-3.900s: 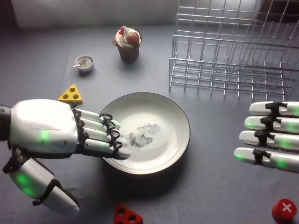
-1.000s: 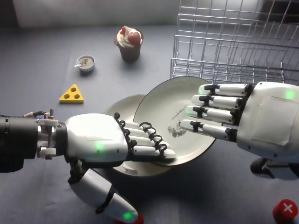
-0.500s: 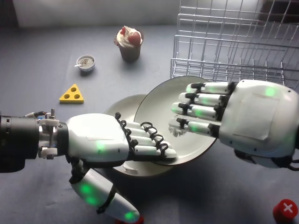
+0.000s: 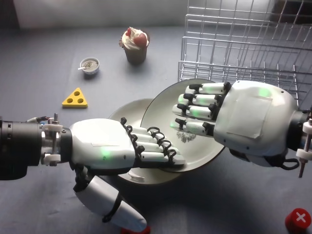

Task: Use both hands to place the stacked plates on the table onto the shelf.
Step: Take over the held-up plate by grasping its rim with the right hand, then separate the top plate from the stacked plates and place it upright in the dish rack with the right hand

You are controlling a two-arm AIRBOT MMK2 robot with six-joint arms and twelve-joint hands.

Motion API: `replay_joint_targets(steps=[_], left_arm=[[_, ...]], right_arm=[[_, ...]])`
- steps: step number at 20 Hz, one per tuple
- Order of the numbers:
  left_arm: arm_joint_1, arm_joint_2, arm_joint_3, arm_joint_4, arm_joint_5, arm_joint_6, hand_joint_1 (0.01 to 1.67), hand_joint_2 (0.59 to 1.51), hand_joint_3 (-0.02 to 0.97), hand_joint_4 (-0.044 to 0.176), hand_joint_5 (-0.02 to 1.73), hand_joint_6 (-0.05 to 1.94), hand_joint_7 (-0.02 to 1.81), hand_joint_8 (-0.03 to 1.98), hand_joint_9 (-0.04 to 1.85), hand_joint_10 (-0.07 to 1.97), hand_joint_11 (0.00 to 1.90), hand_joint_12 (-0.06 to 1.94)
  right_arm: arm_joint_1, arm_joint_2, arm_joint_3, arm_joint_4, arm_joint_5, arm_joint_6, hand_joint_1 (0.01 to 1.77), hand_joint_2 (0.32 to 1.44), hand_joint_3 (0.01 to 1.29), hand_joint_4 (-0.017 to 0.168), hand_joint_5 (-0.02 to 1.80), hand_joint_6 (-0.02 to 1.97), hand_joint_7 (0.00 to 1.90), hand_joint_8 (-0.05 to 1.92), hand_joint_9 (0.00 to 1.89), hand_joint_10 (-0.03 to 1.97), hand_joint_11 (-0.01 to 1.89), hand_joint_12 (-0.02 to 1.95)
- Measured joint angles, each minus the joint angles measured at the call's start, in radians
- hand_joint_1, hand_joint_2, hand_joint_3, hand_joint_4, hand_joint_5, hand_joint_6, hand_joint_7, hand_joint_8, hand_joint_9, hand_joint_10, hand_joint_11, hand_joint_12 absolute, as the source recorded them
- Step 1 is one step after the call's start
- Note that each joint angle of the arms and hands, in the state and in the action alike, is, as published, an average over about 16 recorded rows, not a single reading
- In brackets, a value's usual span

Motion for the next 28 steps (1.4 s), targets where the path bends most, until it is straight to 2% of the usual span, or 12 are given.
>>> replay_joint_targets(steps=[5,7,10,16,22,25,28], left_arm=[[0.000,-0.001,0.001,-0.004,0.000,0.000,0.03,1.022,0.012,-0.005,0.10,-0.02,0.12,-0.01,0.13,-0.01,0.15,0.02],[0.000,-0.002,0.001,-0.006,0.000,0.000,0.03,1.023,0.012,-0.005,0.10,-0.02,0.12,-0.01,0.14,-0.01,0.15,0.02],[0.000,-0.003,0.001,-0.010,-0.001,0.000,0.03,1.021,0.012,-0.005,0.10,-0.02,0.13,-0.01,0.14,-0.01,0.16,0.02],[0.000,-0.003,0.001,-0.016,-0.002,0.000,0.03,1.019,0.012,-0.005,0.10,-0.02,0.13,-0.01,0.15,-0.01,0.16,0.02],[-0.007,0.004,0.001,-0.023,-0.005,0.000,0.03,1.018,0.012,-0.004,0.12,-0.02,0.15,-0.01,0.16,0.00,0.17,0.02],[-0.015,0.018,0.001,-0.026,-0.007,0.000,0.03,1.016,0.012,-0.003,0.13,-0.01,0.16,-0.01,0.17,0.00,0.17,0.02],[-0.028,0.040,0.000,-0.027,-0.008,0.000,0.03,1.018,0.012,-0.002,0.13,0.00,0.17,0.00,0.17,0.00,0.18,0.02]], right_arm=[[0.004,-0.039,0.031,0.007,0.003,0.000,1.25,0.99,0.02,0.006,0.45,0.02,0.37,0.01,0.39,0.00,0.42,0.11],[0.005,-0.051,0.040,0.008,0.005,-0.001,1.30,1.00,0.02,0.005,0.51,0.02,0.45,0.01,0.47,0.00,0.48,0.19],[0.004,-0.064,0.051,0.008,0.012,-0.002,1.37,0.99,0.02,0.003,0.61,0.04,0.58,0.04,0.59,0.05,0.57,0.42],[0.001,-0.078,0.060,0.009,0.027,-0.003,1.48,0.96,0.01,0.004,0.79,0.21,0.80,0.20,0.81,0.29,0.77,0.91],[-0.001,-0.077,0.056,0.009,0.044,-0.005,1.55,0.94,0.01,0.001,0.86,0.40,0.93,0.37,0.94,0.53,0.88,1.33],[-0.001,-0.075,0.049,0.011,0.050,-0.005,1.53,0.93,0.01,0.001,0.87,0.49,0.95,0.44,0.97,0.63,0.91,1.38],[-0.001,-0.072,0.042,0.011,0.052,-0.005,1.52,0.93,0.01,-0.001,0.88,0.53,0.97,0.44,0.99,0.64,0.92,1.37]])
